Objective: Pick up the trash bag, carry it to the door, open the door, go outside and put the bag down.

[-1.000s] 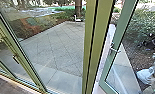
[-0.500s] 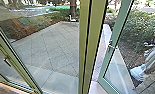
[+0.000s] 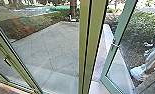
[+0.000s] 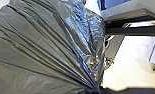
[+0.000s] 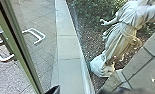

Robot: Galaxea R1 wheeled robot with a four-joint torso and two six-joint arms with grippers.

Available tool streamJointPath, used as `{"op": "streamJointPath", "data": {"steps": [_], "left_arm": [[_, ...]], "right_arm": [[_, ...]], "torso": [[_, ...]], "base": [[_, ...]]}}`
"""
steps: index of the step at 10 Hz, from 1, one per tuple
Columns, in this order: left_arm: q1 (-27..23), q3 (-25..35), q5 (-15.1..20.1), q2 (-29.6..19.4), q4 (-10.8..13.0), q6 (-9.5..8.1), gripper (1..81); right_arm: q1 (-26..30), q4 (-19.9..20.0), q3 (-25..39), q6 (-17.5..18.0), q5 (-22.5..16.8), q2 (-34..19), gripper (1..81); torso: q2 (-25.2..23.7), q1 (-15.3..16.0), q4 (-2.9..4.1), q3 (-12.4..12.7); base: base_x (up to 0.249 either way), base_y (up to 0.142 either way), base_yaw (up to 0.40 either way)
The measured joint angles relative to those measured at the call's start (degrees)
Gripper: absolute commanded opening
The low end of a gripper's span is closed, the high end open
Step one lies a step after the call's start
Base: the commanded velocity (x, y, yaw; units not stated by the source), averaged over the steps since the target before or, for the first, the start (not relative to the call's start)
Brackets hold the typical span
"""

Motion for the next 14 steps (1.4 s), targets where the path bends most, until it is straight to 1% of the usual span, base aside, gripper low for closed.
{"op": "streamJointPath", "data": {"steps": [3,4,7,8,10,11,12,14], "left_arm": [[0.02,0.0,0.05,0.06,-0.02,0.0,1.0],[0.04,0.0,0.05,0.27,-0.02,0.02,1.0],[0.02,0.0,0.09,0.46,-0.04,0.0,1.0],[0.0,0.0,0.09,0.5,-0.02,0.0,1.0],[0.0,0.0,0.07,0.61,-0.04,0.0,1.0],[-0.02,0.0,0.05,0.77,-0.04,0.0,1.0],[0.02,0.0,0.07,0.79,-0.04,0.0,1.0],[0.0,0.0,0.05,0.79,-0.02,0.0,1.0]], "right_arm": [[2.34,-8.28,-1.33,-2.16,0.65,0.09,81.1],[2.16,-9.79,-1.79,-2.45,1.33,0.24,81.1],[1.19,-9.63,-1.07,-3.28,3.5,-1.11,81.1],[0.74,-8.8,-0.68,-4.36,4.41,-1.99,81.1],[0.59,-7.45,-0.2,-5.6,5.46,-3.17,81.1],[0.55,-6.75,-0.2,-6.69,5.77,-3.84,81.1],[0.52,-6.9,-0.22,-7.0,5.79,-4.22,81.1],[0.23,-8.14,-0.5,-7.39,6.07,-4.79,81.1]], "torso": [[0.0,0.0,-0.09,0.0],[0.0,0.02,-0.68,0.0],[0.0,0.02,-3.5,0.0],[0.0,0.02,-4.61,0.0],[0.0,0.02,-6.55,0.0],[0.0,0.02,-6.91,0.0],[0.0,0.02,-6.8,0.0],[0.0,0.02,-6.8,0.0]], "base": [[0.0,0.0,0.0],[0.0,0.0,0.0],[0.0,0.0,0.0],[0.0,0.0,0.0],[0.0,0.0,0.0],[0.0,0.0,0.0],[0.0,0.0,0.0],[0.0,0.0,0.0]]}}
